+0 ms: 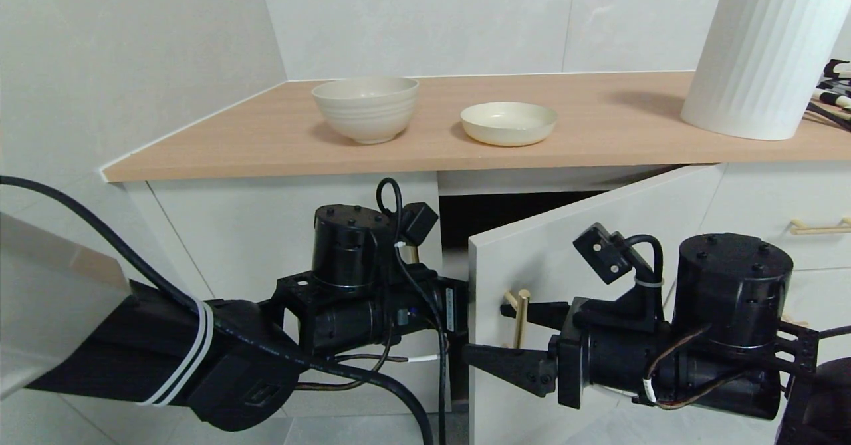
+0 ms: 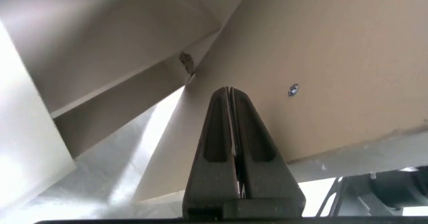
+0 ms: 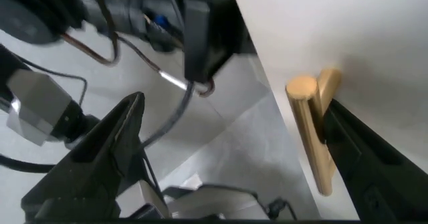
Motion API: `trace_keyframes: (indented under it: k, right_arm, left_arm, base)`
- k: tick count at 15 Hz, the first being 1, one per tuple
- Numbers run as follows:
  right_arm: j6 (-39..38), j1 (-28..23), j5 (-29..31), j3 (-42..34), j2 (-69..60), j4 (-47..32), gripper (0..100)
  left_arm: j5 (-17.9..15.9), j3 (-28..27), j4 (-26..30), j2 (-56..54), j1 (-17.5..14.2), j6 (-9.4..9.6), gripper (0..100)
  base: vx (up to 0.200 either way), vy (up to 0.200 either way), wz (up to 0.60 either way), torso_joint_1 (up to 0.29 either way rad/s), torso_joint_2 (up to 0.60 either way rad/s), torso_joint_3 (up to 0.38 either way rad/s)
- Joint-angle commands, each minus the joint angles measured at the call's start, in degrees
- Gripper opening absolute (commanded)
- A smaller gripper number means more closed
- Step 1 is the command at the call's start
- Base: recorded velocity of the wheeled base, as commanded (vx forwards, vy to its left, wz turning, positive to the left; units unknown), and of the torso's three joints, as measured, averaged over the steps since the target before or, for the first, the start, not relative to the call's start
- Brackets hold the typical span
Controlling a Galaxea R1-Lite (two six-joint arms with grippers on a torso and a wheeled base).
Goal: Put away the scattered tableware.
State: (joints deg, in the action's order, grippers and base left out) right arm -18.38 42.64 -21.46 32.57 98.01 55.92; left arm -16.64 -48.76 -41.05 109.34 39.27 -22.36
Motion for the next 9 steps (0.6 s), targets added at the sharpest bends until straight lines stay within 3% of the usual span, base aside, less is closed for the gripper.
trace_keyframes:
  k: [1, 5, 9]
  right_arm:
    - [0.1, -1.51, 0.89, 0.21, 0.34, -0.37, 100]
    - [0.19, -7.31, 1.06, -0.93, -0.45, -0.46, 100]
    - [2.04, -6.7, 4.76, -11.57, -8.28, -1.69, 100]
  left_arm:
    - [-0.23, -0.1, 0.0, -0.35, 0.11, -0.05, 0]
    - [-0.06, -0.19, 0.0, -0.44, 0.2, -0.23, 0]
    - [0.56, -0.19, 0.0, -0.7, 0.2, -0.41, 0]
  base:
    - [0.0, 0.0, 0.0, 0.0, 0.0, 0.0]
    - [0.0, 0.0, 0.0, 0.0, 0.0, 0.0]
    - [0.0, 0.0, 0.0, 0.0, 0.0, 0.0]
